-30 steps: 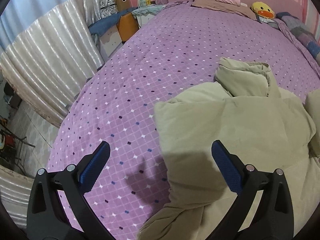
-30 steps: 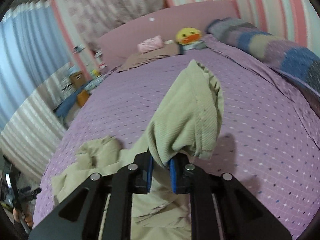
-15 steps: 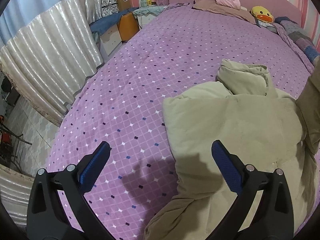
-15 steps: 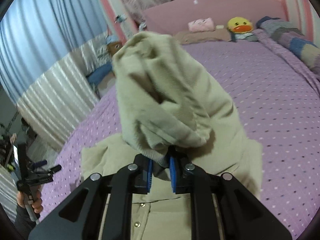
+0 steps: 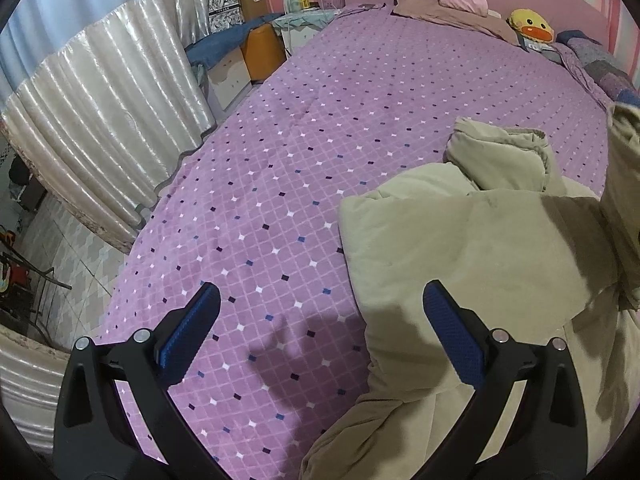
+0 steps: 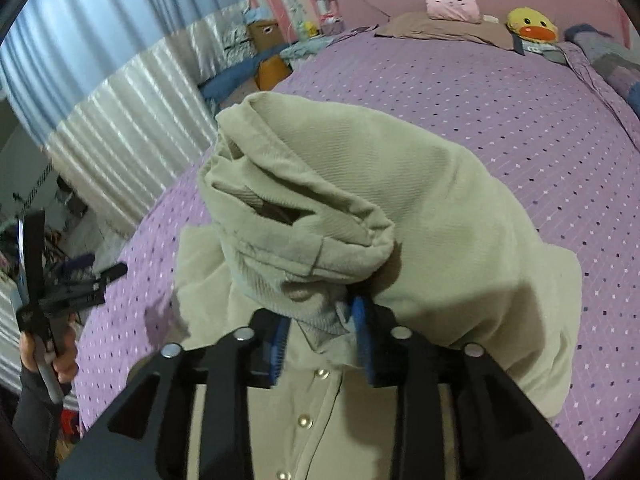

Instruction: Fold large clothes

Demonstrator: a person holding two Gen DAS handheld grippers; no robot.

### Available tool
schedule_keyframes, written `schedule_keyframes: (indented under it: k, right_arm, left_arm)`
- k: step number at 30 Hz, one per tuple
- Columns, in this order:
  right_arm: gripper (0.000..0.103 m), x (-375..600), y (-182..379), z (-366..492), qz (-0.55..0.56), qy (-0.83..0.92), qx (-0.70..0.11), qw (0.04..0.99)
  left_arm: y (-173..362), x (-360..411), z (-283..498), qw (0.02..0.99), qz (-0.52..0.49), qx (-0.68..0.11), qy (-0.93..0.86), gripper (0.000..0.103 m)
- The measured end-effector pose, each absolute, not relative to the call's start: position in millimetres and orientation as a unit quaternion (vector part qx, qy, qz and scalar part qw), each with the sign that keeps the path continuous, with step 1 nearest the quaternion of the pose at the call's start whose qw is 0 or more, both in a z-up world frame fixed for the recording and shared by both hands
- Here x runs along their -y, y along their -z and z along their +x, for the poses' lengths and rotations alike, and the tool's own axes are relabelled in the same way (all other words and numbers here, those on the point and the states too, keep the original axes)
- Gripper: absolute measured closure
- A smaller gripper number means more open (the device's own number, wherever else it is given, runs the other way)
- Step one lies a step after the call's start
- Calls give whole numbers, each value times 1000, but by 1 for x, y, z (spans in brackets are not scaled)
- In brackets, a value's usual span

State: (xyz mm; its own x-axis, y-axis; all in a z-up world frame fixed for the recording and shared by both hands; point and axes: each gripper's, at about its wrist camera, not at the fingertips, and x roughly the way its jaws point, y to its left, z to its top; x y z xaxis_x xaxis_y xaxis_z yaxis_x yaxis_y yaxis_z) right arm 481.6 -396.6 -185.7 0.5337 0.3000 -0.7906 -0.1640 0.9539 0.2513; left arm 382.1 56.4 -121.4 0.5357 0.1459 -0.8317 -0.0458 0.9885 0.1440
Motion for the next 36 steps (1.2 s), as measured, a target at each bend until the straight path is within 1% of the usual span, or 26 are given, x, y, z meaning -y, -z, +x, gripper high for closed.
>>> schedule_keyframes:
  k: [2,3,4,9,18,29,36]
  right_arm:
    - [14,391,181,472,71,-142,-459,874]
    - [11,388,178,468,67,-139,-451,879]
    - [10,386,173,463,55,-133,-440,886]
    - [10,396,165,457,57,-111,-444,887]
    - [10,429,168,448,40,-47,-446,893]
    - [10,484,187,447,27,25,-444,895]
    - [10,522,205,444,64,44,-444,893]
  left_arm:
    - [117,-56,379,876,52,-476,-54,3]
    - [115,-57,378,876,52,-476,-53,3]
    - [113,-56,376,877,54,-474,-53,3]
    - [101,-57,365,881,55,-467,-50,3]
    - [95,-44,354,883,52,-465,-40,3]
    - [108,4,351,878,50,-476,-11,3]
    - [130,54,361,865,26,-501,32,3]
